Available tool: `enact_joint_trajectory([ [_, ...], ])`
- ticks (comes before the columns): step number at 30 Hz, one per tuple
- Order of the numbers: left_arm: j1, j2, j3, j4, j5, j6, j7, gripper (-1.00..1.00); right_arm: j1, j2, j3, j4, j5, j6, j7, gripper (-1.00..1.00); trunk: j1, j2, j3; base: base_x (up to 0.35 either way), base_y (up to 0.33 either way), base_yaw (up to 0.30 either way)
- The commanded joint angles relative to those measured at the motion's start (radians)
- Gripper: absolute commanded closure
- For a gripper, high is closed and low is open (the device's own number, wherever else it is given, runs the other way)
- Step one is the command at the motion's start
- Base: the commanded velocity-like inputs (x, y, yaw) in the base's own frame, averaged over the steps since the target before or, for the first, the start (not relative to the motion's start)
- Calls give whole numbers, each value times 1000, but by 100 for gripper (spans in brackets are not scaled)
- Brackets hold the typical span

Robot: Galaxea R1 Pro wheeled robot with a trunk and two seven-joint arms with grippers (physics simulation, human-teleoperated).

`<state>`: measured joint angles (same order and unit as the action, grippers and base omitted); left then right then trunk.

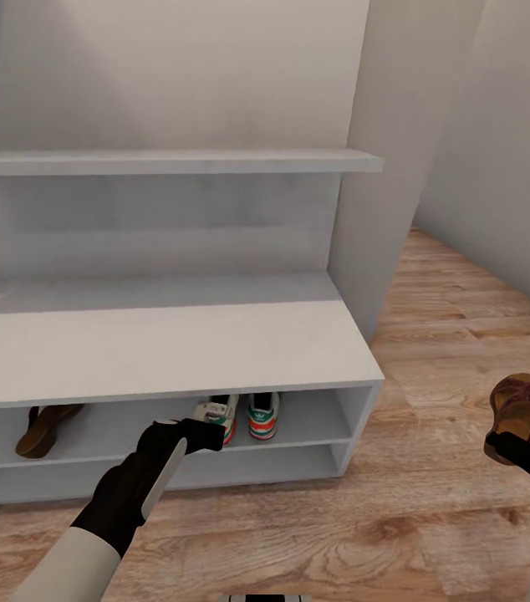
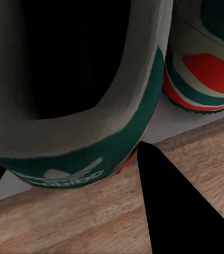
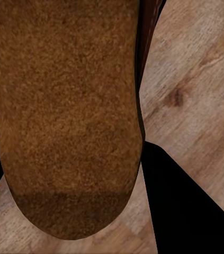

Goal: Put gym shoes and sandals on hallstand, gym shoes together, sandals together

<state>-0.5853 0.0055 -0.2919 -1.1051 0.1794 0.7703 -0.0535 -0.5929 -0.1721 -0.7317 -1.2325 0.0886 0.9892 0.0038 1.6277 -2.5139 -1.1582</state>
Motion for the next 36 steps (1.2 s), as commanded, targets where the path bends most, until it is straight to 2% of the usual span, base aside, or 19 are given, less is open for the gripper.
enact_joint_trajectory([
  [1, -1, 1, -1, -1, 3, 4, 0, 100, -1, 0, 0, -1, 6, 5, 2, 100, 0, 0, -1, 9, -2, 0],
  [36, 0, 1, -1, -1, 3, 4, 0, 100, -1, 0, 0, -1, 6, 5, 2, 100, 0, 0, -1, 36, -12, 0],
])
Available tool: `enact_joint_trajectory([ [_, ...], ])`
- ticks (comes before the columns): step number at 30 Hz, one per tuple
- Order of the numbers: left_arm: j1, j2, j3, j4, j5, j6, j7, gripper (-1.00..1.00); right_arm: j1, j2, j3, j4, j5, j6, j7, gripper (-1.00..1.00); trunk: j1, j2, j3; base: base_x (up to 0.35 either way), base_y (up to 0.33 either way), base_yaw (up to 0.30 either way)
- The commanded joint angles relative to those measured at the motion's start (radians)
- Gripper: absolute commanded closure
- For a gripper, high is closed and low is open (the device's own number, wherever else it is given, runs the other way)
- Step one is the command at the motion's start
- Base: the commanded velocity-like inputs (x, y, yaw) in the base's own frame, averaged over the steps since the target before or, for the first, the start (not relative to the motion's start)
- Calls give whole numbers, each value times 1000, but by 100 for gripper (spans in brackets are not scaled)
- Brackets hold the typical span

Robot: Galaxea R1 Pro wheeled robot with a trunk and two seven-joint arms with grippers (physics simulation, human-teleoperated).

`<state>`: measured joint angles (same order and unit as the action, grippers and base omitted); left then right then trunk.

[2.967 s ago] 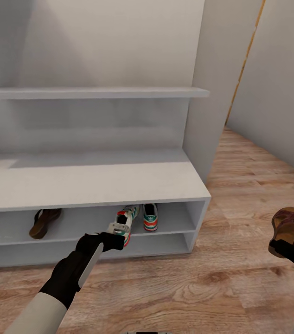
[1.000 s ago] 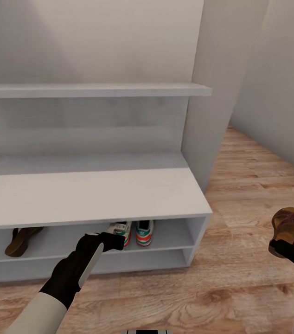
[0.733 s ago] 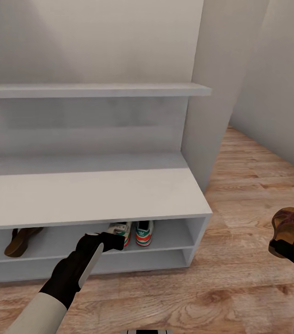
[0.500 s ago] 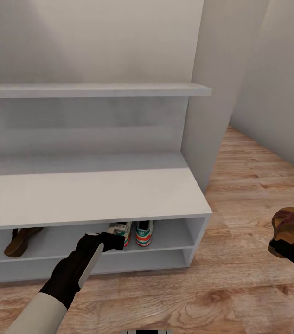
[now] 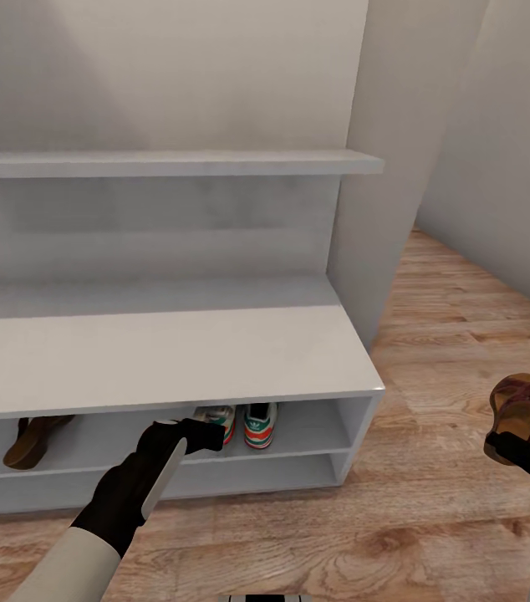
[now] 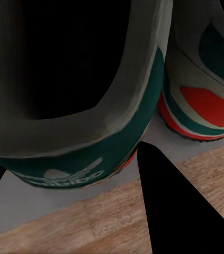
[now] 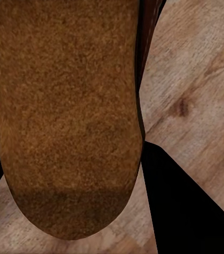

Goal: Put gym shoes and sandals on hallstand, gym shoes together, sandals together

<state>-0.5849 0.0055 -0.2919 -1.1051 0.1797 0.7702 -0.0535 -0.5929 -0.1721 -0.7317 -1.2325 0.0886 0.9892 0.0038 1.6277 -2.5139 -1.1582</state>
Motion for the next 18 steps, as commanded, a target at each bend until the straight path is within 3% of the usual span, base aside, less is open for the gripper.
enact_joint_trajectory([
  [1, -1, 1, -1, -1, 3, 4, 0, 100, -1, 0, -1, -1, 6, 5, 2, 100, 0, 0, -1, 0, 0, 0],
  [3, -1, 1, -1, -1, 3, 4, 0, 100, -1, 0, 0, -1, 6, 5, 2, 100, 0, 0, -1, 0, 0, 0],
  [4, -1, 1, -1, -1, 3, 4, 0, -100, -1, 0, 0, -1, 7, 5, 2, 100, 0, 0, -1, 0, 0, 0],
  [18, -1, 2, 0, -1, 4, 4, 0, -100, -1, 0, -1, -1, 7, 5, 2, 100, 0, 0, -1, 0, 0, 0],
])
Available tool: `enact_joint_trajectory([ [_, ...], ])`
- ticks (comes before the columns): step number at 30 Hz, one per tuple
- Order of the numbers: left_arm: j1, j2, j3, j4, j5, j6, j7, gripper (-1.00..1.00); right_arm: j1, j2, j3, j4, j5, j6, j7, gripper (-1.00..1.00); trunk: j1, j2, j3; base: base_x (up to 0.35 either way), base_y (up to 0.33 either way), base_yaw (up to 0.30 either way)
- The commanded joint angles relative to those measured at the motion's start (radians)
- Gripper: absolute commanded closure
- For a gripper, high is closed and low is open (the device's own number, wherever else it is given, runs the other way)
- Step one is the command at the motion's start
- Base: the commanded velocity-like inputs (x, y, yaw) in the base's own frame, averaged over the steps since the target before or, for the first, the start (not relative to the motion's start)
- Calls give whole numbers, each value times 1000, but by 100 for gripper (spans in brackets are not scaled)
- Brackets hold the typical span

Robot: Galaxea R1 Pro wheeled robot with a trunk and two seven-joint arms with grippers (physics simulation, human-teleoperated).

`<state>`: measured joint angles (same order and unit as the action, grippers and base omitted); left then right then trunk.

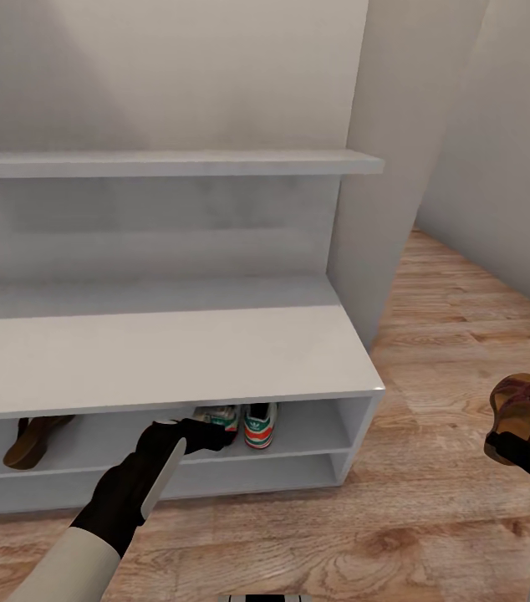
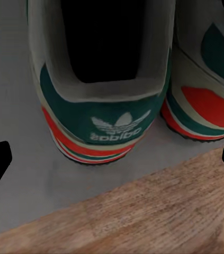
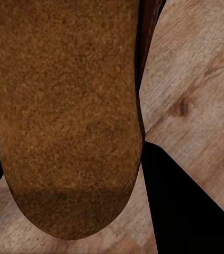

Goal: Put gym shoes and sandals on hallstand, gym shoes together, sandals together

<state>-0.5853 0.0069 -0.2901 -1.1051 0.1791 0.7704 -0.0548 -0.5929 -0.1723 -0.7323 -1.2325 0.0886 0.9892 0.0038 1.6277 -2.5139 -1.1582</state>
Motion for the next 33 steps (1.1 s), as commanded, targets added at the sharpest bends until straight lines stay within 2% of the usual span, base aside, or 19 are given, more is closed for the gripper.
enact_joint_trajectory([
  [1, 0, 1, -1, -1, 5, 4, 1, -100, -1, 0, -1, -1, 7, 5, 2, 100, 0, 0, -1, 0, 0, 0],
  [7, 0, 1, -2, -1, 4, 4, 1, -100, -1, 0, -1, -1, 6, 5, 2, 100, 0, 0, -1, -78, 0, 0],
  [17, 1, 1, -3, -1, 3, 3, 1, -100, -1, 0, 0, -1, 7, 5, 2, 100, 0, 0, -1, -315, 0, 0],
  [21, 1, 13, -4, -1, 3, 0, 0, -100, -1, 0, 0, -1, 7, 4, 3, 100, 0, 0, -1, -341, 0, 0],
  [22, 3, 24, -4, -1, 3, -8, -1, -100, -1, 0, 0, -1, 7, 4, 3, 100, 0, 0, -1, -340, 0, 0],
  [27, 9, 58, -4, 4, 6, -87, -2, -100, -1, -1, -1, -1, 7, 3, 4, 100, 0, 0, -1, -328, 0, 0],
  [29, 10, 82, -5, 29, 7, -142, -3, -100, -1, -1, -1, -1, 7, -1, 4, 100, 0, 0, -1, -317, 0, 0],
  [31, 12, 95, -5, 50, 7, -182, -3, -100, -1, -1, 0, -1, 8, -4, 4, 100, 0, 0, -1, -313, 0, 0],
  [33, 17, 106, -6, 105, 9, -270, -4, -100, -1, 0, 0, -1, 8, -8, 5, 100, 0, 0, -1, -236, 0, 0],
])
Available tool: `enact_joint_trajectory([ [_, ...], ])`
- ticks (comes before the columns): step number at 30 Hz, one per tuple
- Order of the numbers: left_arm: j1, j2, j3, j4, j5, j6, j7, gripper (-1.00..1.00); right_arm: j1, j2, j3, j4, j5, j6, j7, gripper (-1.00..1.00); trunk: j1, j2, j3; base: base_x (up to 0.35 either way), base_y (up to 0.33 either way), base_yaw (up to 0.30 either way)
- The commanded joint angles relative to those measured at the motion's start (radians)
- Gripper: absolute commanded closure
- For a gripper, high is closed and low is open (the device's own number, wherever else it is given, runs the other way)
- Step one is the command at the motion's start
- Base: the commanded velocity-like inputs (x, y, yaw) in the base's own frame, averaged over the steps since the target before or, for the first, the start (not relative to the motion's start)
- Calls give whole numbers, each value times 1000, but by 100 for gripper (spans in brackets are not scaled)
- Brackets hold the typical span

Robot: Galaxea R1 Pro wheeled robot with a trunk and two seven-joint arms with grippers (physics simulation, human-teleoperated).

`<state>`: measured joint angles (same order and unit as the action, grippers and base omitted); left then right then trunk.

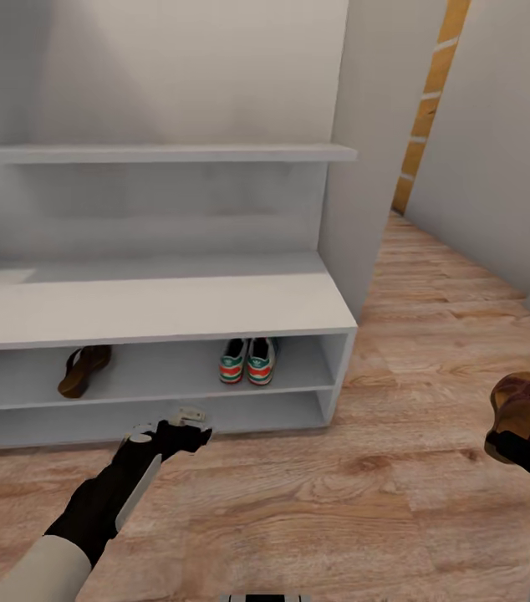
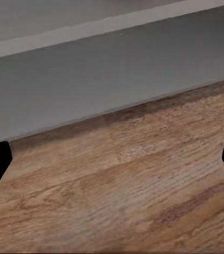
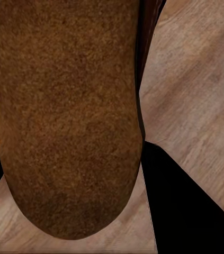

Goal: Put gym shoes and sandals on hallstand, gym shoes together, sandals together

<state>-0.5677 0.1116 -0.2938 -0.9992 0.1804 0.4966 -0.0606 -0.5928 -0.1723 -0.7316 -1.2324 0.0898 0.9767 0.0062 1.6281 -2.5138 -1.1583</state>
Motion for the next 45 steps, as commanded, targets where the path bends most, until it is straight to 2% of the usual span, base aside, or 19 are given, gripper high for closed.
enact_joint_trajectory([
  [1, 1, 2, -2, 13, 8, -14, 2, -100, -1, 0, 0, -1, 7, 5, 2, 100, -1, 0, -1, -193, 0, 0],
  [2, 5, 3, -2, 41, 8, -53, 1, -100, -1, 0, 0, -1, 7, 4, 3, 100, -1, 0, -1, -130, 0, 0],
  [3, 10, 4, -2, 131, 10, -189, 1, -100, -1, 0, 1, -1, 6, 3, 4, 100, -1, 0, -1, -34, 0, 0],
  [8, 12, 6, 0, 270, 10, -381, 0, -100, -1, 0, 3, -1, 6, 4, 1, 100, -1, 0, -1, -11, 0, 0],
  [9, 12, 6, 0, 298, 9, -455, -1, -100, -1, 2, 4, -1, 7, 5, -2, 100, -1, 0, -1, -1, 0, 0],
  [10, 12, 5, 0, 302, 10, -492, -4, -100, -1, 4, 4, -1, 8, 5, -3, 100, -1, 0, -1, 0, 0, 0],
  [13, 12, 4, -1, 306, 16, -503, -5, -100, -1, 6, 5, -1, 8, 5, -4, 100, -1, 0, -1, 0, 0, 0],
  [14, 12, 4, 1, 304, 43, -504, -4, -100, -1, 9, 6, -1, 8, 6, -5, 100, -1, 0, -1, 0, 0, 0],
  [16, 12, 4, 2, 306, 63, -504, -4, -100, -1, 9, 6, -1, 8, 6, -5, 100, -1, 0, -1, 0, 0, 0],
  [17, 12, 4, 2, 307, 98, -505, -4, -100, -1, 9, 6, -1, 8, 6, -5, 100, -1, 0, -1, 0, 0, 0],
  [20, 12, 5, 2, 308, 138, -506, -5, -100, -1, 10, 6, -1, 8, 6, -5, 100, -1, 0, -1, -26, 7, 0],
  [22, 12, 5, 2, 309, 150, -507, -5, -100, -1, 10, 6, -1, 9, 6, -5, 100, -1, 0, -1, -104, 68, 0],
  [28, 12, 5, 2, 309, 162, -507, -5, -100, -1, 10, 6, -1, 10, 6, -6, 100, -1, 0, -1, -209, 167, 0],
  [45, 12, 4, 2, 309, 162, -507, -5, -100, -1, 10, 6, -1, 10, 6, -6, 100, -1, 0, -1, -243, 232, 0],
])
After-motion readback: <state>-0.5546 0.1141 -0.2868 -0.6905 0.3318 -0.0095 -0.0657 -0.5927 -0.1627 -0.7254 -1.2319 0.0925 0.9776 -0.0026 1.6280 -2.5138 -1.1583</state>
